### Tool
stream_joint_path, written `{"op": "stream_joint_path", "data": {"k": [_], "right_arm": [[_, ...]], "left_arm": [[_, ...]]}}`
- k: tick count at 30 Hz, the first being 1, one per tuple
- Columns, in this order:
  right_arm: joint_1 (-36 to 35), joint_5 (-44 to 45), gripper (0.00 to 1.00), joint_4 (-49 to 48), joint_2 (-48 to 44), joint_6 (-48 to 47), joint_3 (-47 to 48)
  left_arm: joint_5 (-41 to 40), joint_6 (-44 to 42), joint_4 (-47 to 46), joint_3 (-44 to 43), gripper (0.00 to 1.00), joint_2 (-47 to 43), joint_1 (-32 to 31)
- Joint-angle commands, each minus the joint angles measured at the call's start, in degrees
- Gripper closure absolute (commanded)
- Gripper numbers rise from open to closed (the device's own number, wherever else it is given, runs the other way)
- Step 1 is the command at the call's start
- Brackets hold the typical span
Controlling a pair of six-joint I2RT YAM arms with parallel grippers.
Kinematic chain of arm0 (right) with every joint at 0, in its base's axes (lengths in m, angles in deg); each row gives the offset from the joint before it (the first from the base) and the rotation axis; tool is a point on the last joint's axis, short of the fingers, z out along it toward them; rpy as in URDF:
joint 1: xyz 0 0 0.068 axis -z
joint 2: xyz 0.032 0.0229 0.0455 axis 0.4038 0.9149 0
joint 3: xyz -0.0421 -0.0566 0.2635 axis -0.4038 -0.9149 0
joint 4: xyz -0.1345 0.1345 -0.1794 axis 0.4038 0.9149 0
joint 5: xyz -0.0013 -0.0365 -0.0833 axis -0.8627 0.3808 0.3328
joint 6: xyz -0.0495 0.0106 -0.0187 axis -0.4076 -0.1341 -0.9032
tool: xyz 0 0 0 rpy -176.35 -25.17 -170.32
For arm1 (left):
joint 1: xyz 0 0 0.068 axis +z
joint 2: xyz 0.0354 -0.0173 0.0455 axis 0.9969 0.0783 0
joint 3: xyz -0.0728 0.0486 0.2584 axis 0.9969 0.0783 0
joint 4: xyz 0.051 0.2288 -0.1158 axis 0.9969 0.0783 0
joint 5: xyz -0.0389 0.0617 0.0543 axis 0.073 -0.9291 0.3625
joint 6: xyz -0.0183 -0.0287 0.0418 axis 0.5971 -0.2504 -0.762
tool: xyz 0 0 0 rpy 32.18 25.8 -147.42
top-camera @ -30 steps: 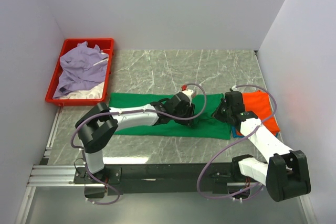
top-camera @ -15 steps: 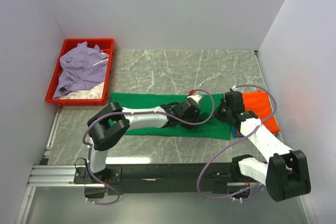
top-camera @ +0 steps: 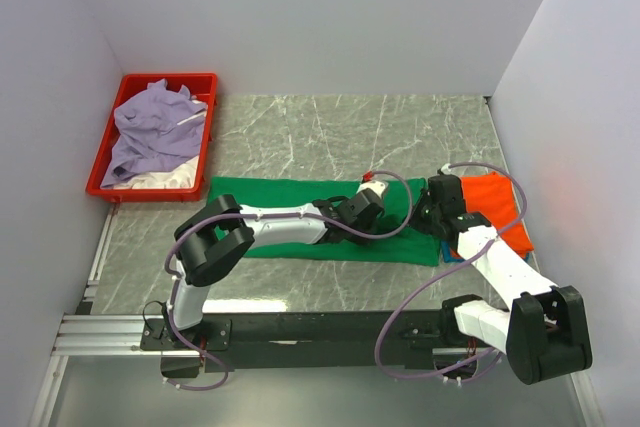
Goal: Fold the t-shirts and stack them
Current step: Fold the tshirt
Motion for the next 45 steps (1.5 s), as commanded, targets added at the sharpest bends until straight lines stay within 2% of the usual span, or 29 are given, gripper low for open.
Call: {"op": "stream_joint_path", "data": {"k": [1,6,14,17,18,20,29,34,37,40,42,45], "right_arm": [[0.28,0.83,1.00,-1.79,-0.38,-0.16,-0.41],[0.28,0.83,1.00,-1.96,-0.56,-0.16,-0.68],[0.19,0.75,1.00,-1.87,-1.61,0.11,-0.85],[0.28,0.48,1.00,-2.05,-1.35,0.19,-0.77],[0.28,0.48,1.00,-2.05,-1.18,0.19,-0.76],[0.19,0.48,1.00,-2.14,-1.17,0.28,-0.76],[0.28,0.57,1.00,-2.40,-0.47,0.20,-0.85],[0.28,0.66,1.00,-2.49,-0.30,0.02,-0.85],[0.19,0.57,1.00,-2.66,-0.12,0.11,-0.85],[0.19,0.57,1.00,-2.75,-0.03,0.19,-0.77],[0.19,0.48,1.00,-2.75,-0.03,0.19,-0.76],[0.28,0.48,1.00,-2.84,-0.03,0.02,-0.85]], "left_arm": [[-2.12,-0.48,1.15,-2.35,0.78,0.19,-0.65],[-4.48,0.05,2.91,-2.00,0.99,-1.12,-0.56],[-5.37,-0.48,3.71,-0.15,0.99,-5.52,-0.65],[-2.56,-1.18,1.68,1.08,0.90,-5.96,-0.65],[-2.30,-1.44,1.42,1.25,0.80,-5.79,-0.65],[-1.51,-1.88,1.15,0.99,0.71,-4.73,-0.65],[-0.71,-3.11,1.86,-3.05,0.57,0.63,-1.44],[-0.89,-2.68,1.50,-3.23,0.54,1.86,-1.70],[-2.46,-2.24,2.03,-3.40,0.57,1.95,-1.70],[-5.09,-1.45,3.08,-3.49,0.67,1.78,-1.61],[-6.42,-0.92,3.70,-3.67,0.77,1.60,-1.62],[-8.27,-0.48,4.23,-3.32,0.85,0.72,-1.70]]}}
